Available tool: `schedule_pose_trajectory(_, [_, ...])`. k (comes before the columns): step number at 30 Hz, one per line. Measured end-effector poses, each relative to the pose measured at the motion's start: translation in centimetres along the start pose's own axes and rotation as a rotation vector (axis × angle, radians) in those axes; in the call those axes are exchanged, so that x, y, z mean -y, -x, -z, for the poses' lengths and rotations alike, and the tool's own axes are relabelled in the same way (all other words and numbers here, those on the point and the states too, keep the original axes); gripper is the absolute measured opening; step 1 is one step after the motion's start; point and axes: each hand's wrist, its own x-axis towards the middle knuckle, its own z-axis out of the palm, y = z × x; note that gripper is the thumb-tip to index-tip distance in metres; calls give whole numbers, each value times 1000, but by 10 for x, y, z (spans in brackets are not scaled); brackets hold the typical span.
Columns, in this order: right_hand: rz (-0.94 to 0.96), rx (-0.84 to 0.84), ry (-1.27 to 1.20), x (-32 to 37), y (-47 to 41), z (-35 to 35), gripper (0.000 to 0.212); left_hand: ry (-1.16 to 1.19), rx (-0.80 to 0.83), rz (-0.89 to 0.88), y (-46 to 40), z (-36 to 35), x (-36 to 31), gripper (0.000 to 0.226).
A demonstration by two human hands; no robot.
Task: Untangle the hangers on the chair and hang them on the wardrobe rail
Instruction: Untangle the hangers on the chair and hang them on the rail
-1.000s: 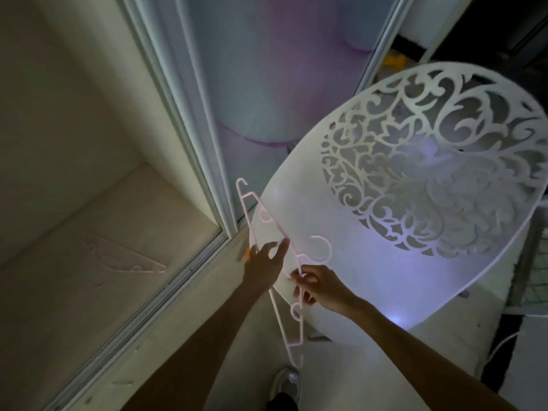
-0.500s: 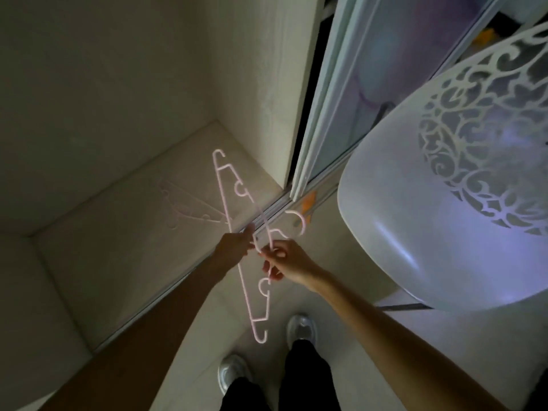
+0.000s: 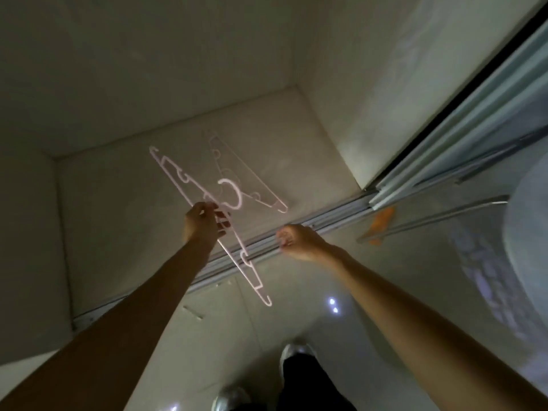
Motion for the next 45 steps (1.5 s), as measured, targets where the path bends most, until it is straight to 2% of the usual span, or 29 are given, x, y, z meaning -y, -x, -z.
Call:
schedule_pose_trajectory(3, [30, -135, 232, -8, -81, -19, 36, 77, -15, -33, -67, 16, 30, 22])
schedule_pose_trajectory(7, [142, -284, 480, -3, -169, -38, 46, 80, -60, -124, -136, 21, 50, 22])
schedule_pose_trajectory(10, [157, -346, 651, -2, -219, -45, 52, 97, -53, -175, -176, 23, 53, 24])
schedule_pose_trajectory(15, [174, -374, 789, 6, -257, -43, 54, 180, -50, -251, -208, 30, 48, 18])
schedule_pose_trajectory(18, [146, -315, 850, 11, -258, -36, 56, 205, -49, -241, -211, 35, 43, 18])
schedule_pose_trajectory(21, [89, -220, 767, 16, -233, -24, 59, 195, -39, -191, -196, 42, 28, 19])
schedule_pose_trajectory(24, [37, -178, 652, 20, -191, -10, 50, 216, -59, -106, -167, 45, 7, 28])
schedule_pose_trajectory(29, [-103, -230, 231, 32, -94, -1, 44, 322, -82, 89, -96, 45, -17, 31])
schedule_pose_trajectory(32, [-156, -146, 65, 47, -28, 11, 40, 338, -77, 224, -41, 47, -34, 33])
schedule_pose_trajectory(34, [-135, -81, 1, 59, -1, 18, 29, 358, -55, 290, -15, 47, -46, 34])
schedule_pose_trajectory(40, [-115, 51, -176, 119, 137, 79, 23, 360, 190, 455, 115, 57, -136, 40])
schedule_pose_trajectory(45, [-25, 119, -175, 180, 216, 143, 18, 377, 260, 446, 197, 76, -204, 39])
